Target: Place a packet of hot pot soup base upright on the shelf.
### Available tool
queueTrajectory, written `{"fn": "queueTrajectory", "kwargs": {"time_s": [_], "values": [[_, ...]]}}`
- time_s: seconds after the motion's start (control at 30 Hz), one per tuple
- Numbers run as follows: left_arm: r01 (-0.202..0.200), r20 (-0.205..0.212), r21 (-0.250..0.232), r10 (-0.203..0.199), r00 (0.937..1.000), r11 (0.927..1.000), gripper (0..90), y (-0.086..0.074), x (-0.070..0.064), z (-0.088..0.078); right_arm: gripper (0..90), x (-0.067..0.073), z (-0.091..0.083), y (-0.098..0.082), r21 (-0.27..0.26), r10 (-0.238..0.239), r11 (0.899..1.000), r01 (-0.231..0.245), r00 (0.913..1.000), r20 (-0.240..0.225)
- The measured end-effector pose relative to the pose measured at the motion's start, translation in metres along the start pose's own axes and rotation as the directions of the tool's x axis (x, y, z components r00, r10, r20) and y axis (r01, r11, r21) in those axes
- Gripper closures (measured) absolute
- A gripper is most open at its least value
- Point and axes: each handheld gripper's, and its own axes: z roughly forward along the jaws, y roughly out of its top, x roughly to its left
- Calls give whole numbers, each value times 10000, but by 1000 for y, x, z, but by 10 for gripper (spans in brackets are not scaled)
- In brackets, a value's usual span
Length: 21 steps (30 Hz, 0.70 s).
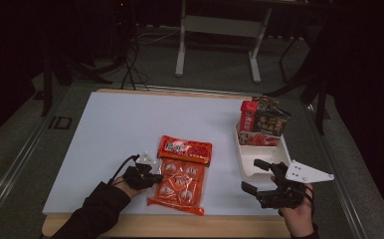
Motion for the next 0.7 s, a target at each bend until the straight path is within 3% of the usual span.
{"fn": "queueTrajectory", "kwargs": {"time_s": [0.13, 0.23, 0.37, 0.47, 0.5, 0.57, 0.7], "values": [[-116, -51, 51, 117, 9999, 9999, 900, 3, -5, 3, 133, 0, 0, 0, 22, -13, 10000, 13, 10000, -7], [45, 125, 7, -46, 9999, 10000, 900, 4, -4, 5, 134, -1, 0, -1, 10, 8, 10000, -8, 10000, -15], [-134, 176, -22, 134, 9998, 9999, 900, 4, -2, 3, 134, -1, 0, -1, 17, -7, 10000, 7, 10000, -3], [-156, -45, -190, 155, 9999, 9997, 900, 6, 1, -1, 134, -1, -1, -1, -7, 33, 10000, -33, 10000, -36], [5, -228, -393, -14, 9997, 9992, 900, 8, 5, -5, 134, -1, -1, -1, 7, 20, 10000, -20, 10000, 5], [-58, -525, -415, 36, 9986, 9991, 900, 10, 8, -6, 133, -2, -2, -1, -47, 69, 10000, -69, 10000, -20], [-49, -488, -186, 40, 9988, 9998, 900, 8, 9, -3, 134, -2, -3, -1, -59, 54, 10000, -54, 10000, 0]]}}
